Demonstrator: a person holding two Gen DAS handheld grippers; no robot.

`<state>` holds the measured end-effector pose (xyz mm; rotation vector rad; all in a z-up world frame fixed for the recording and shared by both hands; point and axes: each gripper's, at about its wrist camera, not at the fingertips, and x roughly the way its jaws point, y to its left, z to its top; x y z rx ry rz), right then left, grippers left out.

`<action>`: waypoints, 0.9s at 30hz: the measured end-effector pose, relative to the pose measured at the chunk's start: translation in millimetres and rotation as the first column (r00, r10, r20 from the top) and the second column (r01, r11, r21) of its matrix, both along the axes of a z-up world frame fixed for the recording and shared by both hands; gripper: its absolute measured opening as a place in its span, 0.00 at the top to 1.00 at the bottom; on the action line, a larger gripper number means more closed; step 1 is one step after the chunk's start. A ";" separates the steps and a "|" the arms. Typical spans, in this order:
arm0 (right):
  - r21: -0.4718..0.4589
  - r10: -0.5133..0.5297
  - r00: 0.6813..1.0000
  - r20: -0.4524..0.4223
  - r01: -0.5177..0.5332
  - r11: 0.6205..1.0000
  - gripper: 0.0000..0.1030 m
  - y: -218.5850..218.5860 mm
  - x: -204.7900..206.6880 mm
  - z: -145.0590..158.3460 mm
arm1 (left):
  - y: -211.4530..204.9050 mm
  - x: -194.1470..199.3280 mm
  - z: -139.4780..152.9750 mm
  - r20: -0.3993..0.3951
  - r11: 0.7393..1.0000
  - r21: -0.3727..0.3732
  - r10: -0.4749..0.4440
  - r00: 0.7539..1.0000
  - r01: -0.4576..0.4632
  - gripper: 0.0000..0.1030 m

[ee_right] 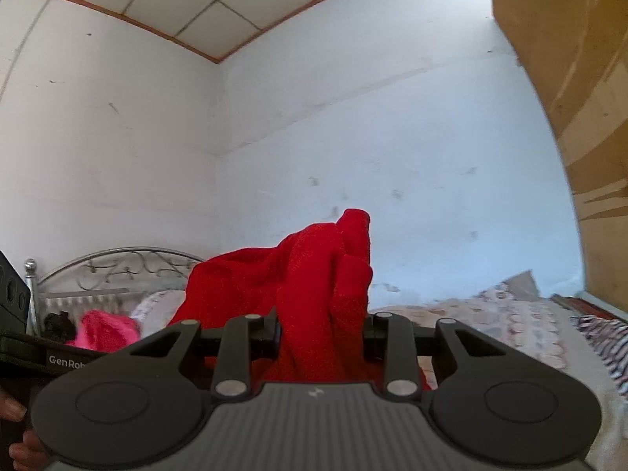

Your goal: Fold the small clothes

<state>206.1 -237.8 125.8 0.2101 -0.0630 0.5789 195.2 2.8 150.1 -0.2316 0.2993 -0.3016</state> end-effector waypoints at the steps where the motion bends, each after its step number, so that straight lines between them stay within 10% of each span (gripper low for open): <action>1: 0.000 0.014 1.000 0.000 -0.014 1.000 0.67 9.7 3.4 0.9 | 8.3 -2.0 2.8 -0.002 1.000 0.004 0.020 1.000 -0.020 0.76; 11: 0.050 0.118 0.981 -0.157 -0.111 0.993 0.67 80.5 83.1 -5.3 | 81.7 42.4 5.4 -0.096 0.989 -0.014 0.142 0.985 -0.144 0.76; 27: -0.025 0.097 0.847 -0.523 -0.130 0.991 0.66 141.7 304.2 -138.8 | 137.0 235.0 -124.4 -0.333 0.972 -0.030 0.211 0.919 -0.234 0.75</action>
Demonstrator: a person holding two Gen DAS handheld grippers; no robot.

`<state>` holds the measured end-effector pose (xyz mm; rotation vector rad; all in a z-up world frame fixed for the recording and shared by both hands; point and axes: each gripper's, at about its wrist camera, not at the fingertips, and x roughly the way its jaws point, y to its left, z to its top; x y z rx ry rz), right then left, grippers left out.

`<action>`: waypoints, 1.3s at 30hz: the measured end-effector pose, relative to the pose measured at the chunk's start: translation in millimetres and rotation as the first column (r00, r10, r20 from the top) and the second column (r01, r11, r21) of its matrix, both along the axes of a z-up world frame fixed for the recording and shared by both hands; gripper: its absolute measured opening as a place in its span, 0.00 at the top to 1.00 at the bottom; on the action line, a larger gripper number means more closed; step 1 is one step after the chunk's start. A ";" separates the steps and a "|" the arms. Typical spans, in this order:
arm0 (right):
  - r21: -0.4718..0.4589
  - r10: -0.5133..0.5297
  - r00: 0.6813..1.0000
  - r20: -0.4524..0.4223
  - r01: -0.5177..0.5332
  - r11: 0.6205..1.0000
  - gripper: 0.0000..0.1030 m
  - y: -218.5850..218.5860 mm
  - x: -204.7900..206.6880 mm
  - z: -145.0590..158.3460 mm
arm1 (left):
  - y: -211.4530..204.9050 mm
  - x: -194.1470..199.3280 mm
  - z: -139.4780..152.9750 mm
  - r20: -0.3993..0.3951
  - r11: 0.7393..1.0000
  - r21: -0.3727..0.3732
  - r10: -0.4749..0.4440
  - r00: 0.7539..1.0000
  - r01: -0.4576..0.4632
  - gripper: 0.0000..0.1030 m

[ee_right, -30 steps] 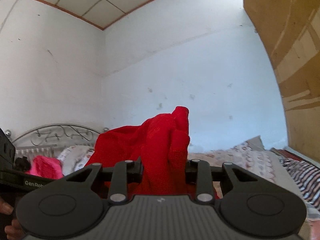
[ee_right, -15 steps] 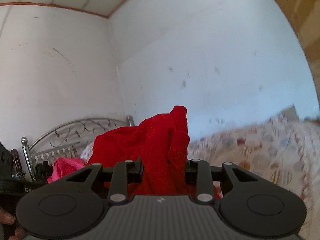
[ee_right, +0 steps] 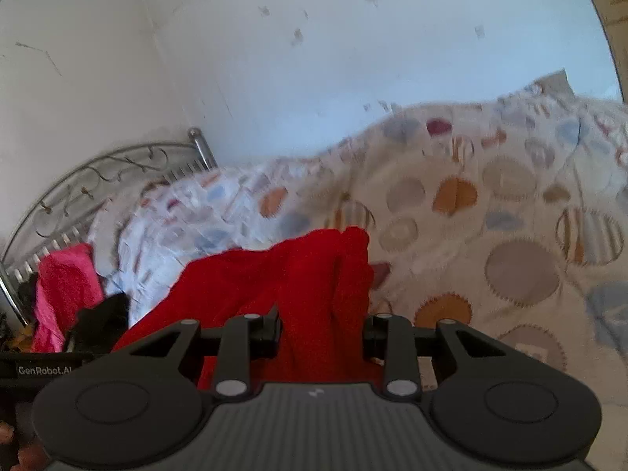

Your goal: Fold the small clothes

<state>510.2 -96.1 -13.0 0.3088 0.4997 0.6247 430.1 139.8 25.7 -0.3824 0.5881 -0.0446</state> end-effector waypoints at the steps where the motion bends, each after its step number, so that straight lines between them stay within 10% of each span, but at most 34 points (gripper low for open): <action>1: -0.001 -0.001 1.000 -0.014 0.001 1.000 0.65 2.0 5.3 -8.0 | 1.1 5.9 -8.2 -0.014 1.000 0.005 0.009 1.000 -0.009 0.75; 8: 0.031 -0.024 0.998 -0.057 0.026 0.999 0.53 -8.9 3.8 -30.0 | 12.7 11.1 -29.1 -0.021 0.998 -0.037 0.041 0.999 -0.042 0.62; 13: 0.031 -0.067 0.998 -0.013 0.068 0.997 0.19 -24.2 -24.4 -6.5 | 2.0 -9.4 -13.7 0.041 0.997 0.004 0.080 0.996 -0.081 0.40; 19: 0.053 -0.073 0.990 0.120 0.067 0.996 0.02 -36.8 -91.9 27.5 | -0.2 -57.9 1.4 0.107 0.991 -0.018 0.137 0.985 -0.136 0.24; 29: -0.200 -0.023 0.967 0.255 0.076 0.977 0.00 -15.6 -169.9 12.8 | -9.2 -130.0 -13.5 0.109 0.989 0.034 0.142 0.984 -0.146 0.14; 39: -0.314 -0.072 0.978 0.195 0.132 0.940 0.00 -3.2 -169.9 -27.1 | -20.2 -125.2 -42.7 0.072 0.992 0.059 0.106 0.992 -0.110 0.13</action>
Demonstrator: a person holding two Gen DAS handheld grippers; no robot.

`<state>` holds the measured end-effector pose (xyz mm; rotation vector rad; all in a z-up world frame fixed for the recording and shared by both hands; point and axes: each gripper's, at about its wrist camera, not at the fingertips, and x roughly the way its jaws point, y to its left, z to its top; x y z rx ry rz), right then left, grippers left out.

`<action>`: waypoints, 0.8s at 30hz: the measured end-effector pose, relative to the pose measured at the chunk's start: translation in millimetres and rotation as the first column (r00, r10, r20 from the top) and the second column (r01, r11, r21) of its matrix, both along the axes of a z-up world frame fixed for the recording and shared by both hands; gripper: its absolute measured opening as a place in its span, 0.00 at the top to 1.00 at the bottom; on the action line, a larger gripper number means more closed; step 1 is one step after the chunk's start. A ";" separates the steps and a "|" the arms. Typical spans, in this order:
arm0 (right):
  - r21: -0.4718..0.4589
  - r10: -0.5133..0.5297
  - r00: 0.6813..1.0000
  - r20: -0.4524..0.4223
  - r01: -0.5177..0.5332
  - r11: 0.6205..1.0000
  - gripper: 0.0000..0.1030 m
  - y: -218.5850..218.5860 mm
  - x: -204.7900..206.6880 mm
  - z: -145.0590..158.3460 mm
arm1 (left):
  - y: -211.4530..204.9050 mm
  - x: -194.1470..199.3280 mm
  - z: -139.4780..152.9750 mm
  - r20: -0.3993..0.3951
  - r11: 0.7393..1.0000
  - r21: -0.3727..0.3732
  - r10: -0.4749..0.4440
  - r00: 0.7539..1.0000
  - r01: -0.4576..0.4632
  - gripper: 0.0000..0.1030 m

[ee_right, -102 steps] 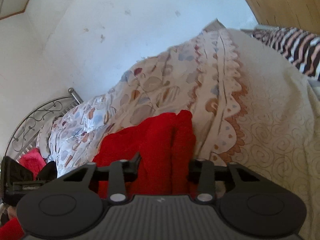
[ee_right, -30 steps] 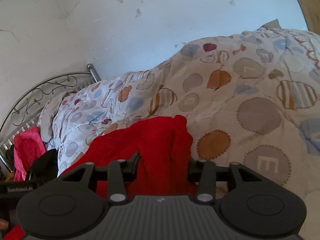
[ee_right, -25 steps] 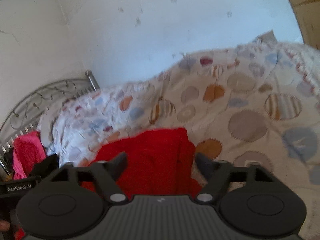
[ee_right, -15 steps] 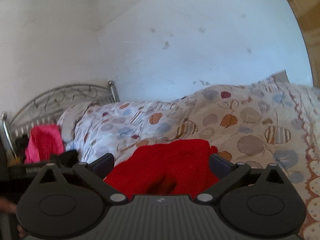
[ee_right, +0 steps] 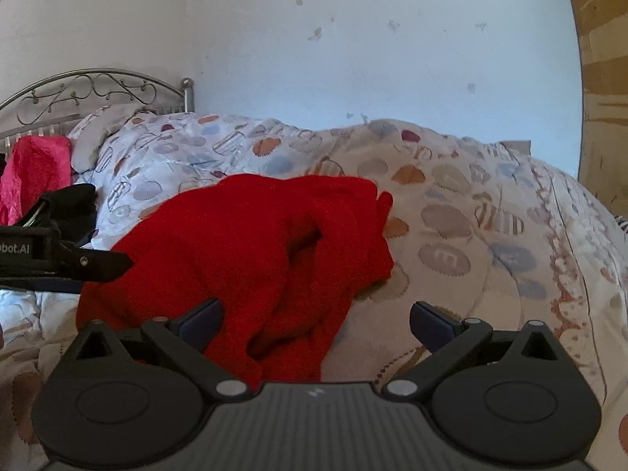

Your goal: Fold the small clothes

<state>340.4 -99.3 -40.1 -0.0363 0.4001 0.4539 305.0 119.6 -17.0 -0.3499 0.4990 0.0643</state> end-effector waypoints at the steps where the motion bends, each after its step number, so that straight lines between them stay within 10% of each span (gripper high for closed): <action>1: -0.001 -0.001 1.000 -0.006 0.001 1.000 0.00 -0.2 0.7 -1.0 | 0.4 0.8 -1.3 -0.004 1.000 -0.005 0.001 1.000 -0.001 0.12; 24: 0.151 -0.030 0.994 0.109 0.014 0.988 0.00 -36.0 -60.4 67.7 | -2.7 -63.7 71.0 0.081 0.999 0.033 0.039 0.996 -0.042 0.01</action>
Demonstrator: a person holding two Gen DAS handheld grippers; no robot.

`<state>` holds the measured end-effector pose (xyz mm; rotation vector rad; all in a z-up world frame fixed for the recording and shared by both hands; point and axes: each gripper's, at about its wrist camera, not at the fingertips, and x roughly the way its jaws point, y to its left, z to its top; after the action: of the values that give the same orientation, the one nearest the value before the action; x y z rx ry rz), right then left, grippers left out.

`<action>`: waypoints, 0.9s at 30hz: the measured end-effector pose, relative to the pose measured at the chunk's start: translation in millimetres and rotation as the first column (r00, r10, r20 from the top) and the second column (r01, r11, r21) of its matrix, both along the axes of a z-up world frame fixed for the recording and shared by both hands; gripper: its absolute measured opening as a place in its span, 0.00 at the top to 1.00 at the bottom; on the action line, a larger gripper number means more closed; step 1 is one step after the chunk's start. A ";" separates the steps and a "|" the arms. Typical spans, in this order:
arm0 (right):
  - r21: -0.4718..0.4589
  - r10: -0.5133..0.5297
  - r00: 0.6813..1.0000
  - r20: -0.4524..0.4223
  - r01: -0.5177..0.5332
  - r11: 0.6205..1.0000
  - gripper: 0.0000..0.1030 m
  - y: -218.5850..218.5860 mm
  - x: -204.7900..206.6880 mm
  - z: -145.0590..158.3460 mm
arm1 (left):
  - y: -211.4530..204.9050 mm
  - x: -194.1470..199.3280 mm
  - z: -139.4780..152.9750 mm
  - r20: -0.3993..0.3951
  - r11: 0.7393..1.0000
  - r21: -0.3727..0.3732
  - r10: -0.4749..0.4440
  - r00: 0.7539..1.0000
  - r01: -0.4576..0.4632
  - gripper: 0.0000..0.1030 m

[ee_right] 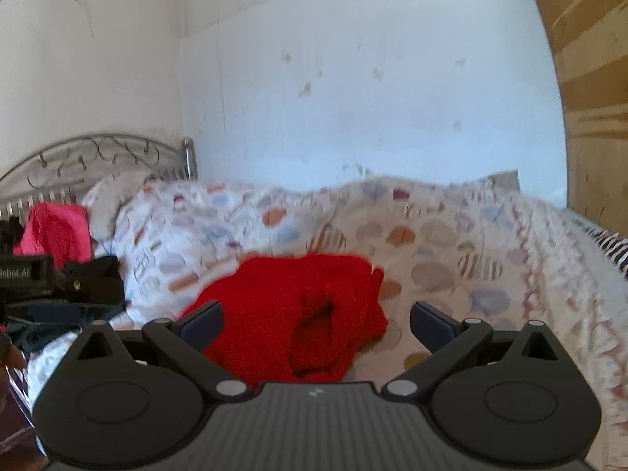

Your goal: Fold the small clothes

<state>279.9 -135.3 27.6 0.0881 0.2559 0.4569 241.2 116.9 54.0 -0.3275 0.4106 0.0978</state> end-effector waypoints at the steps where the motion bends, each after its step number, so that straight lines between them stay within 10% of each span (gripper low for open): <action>1: 0.007 -0.004 1.000 0.015 0.004 1.000 0.00 -4.1 -7.4 6.0 | -2.5 -8.8 4.6 0.010 1.000 0.008 0.002 1.000 -0.002 0.01; 27: 0.054 -0.130 0.974 0.185 0.122 0.991 0.00 -61.4 -226.3 25.9 | -60.7 -226.5 7.6 0.160 0.989 0.147 -0.052 0.986 0.028 0.01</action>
<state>53.6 -196.6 53.6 0.1012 0.0546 0.3418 14.7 56.2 61.6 -0.1824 0.2458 0.0600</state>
